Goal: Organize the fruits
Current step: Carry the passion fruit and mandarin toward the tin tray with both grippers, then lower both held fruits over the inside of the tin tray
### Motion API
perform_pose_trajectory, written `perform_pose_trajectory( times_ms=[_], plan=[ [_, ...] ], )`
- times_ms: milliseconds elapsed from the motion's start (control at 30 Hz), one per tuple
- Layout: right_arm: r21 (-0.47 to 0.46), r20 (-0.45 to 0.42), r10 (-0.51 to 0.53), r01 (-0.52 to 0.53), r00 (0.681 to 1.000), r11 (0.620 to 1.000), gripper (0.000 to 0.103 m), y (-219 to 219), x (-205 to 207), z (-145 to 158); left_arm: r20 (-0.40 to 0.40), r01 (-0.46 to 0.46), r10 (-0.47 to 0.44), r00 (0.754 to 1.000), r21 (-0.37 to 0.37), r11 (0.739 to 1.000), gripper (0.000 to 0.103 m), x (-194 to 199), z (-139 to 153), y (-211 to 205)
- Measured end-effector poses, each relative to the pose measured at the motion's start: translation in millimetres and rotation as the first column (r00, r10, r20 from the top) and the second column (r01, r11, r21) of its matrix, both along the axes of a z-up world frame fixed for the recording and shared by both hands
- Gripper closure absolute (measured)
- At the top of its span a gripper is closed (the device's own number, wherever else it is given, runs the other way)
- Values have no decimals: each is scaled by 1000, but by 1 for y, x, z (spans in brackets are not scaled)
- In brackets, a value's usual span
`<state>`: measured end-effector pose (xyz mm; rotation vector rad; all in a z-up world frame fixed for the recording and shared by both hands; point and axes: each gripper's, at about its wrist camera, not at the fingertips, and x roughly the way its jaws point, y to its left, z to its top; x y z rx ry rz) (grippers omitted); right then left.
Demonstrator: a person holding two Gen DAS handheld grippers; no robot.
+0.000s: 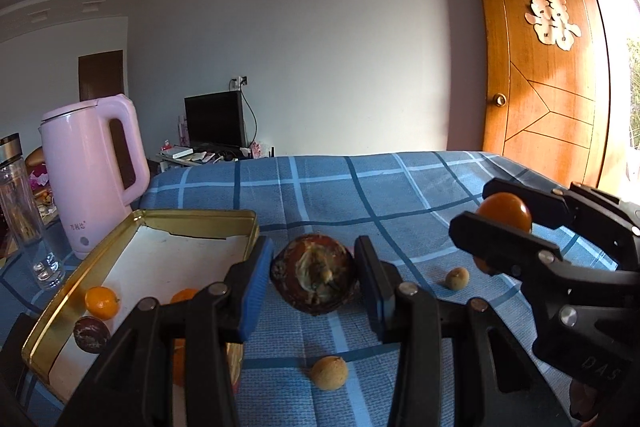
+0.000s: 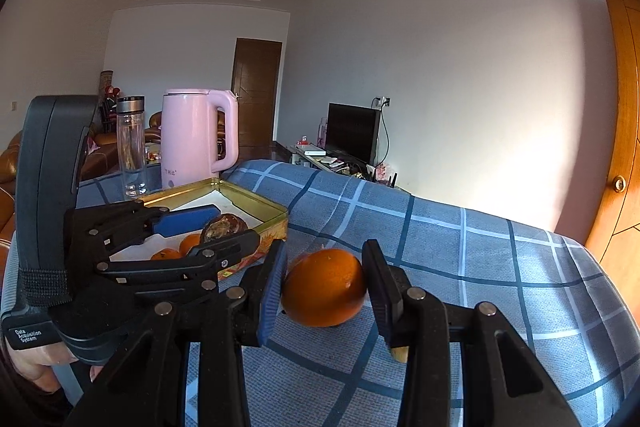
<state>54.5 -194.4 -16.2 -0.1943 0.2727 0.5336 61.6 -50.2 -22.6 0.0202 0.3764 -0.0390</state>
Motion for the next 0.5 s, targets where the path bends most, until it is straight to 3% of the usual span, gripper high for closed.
perform_pose_trajectory(
  times_ms=[500],
  plan=[
    [-8,20,78,-78,997,997,62,35,0,20,13,-86,86,996,8,996,59,-11,5,42]
  ],
)
